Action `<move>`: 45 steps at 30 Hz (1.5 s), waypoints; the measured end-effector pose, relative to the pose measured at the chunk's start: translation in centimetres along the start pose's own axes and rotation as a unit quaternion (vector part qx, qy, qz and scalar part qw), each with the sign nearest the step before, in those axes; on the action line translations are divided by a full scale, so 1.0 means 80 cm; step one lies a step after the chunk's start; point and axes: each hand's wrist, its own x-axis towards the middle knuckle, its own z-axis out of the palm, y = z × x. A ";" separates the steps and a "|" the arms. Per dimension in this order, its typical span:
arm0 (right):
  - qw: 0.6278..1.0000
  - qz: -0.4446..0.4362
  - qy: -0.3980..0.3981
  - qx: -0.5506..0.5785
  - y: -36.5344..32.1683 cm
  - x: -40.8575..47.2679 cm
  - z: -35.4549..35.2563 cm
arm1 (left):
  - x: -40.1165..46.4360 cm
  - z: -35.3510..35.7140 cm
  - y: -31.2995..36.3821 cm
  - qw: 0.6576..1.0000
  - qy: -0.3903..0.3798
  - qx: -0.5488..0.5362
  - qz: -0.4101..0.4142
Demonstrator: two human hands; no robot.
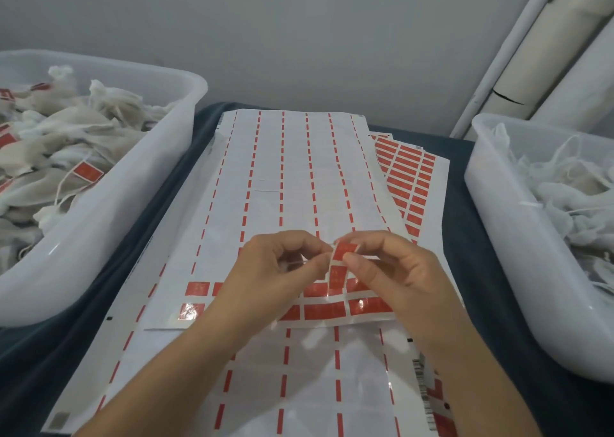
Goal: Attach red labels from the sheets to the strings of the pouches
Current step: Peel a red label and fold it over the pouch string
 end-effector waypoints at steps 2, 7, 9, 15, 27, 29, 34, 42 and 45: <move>1.000 -0.003 0.004 0.007 0.001 0.000 -0.002 | -0.001 0.000 0.001 1.000 -0.003 0.000 -0.001; 1.000 -0.020 0.018 -0.011 0.004 0.001 -0.002 | -0.002 0.000 0.005 1.000 -0.011 -0.014 -0.006; 0.999 -0.025 0.021 -0.018 0.004 0.002 -0.003 | -0.002 0.000 0.006 1.000 -0.012 -0.018 -0.009; 0.998 -0.035 0.037 -0.032 0.003 0.002 -0.002 | -0.002 0.001 0.009 0.999 -0.015 -0.022 -0.027; 0.997 -0.008 0.069 -0.032 0.001 0.004 -0.003 | -0.003 0.001 0.011 0.999 0.013 -0.045 -0.025; 0.995 0.016 0.100 -0.008 0.001 0.007 -0.010 | -0.002 -0.002 0.012 0.992 0.024 -0.108 -0.060; 0.995 0.048 0.056 0.063 -0.007 0.003 -0.010 | -0.002 -0.004 0.014 0.975 0.017 -0.201 -0.093; 0.995 0.040 0.073 0.060 -0.004 0.001 0.001 | -0.004 0.003 0.014 0.987 0.021 -0.149 -0.049; 0.994 0.040 0.092 0.045 -0.003 0.000 0.001 | -0.005 0.005 0.016 0.996 0.046 -0.066 -0.029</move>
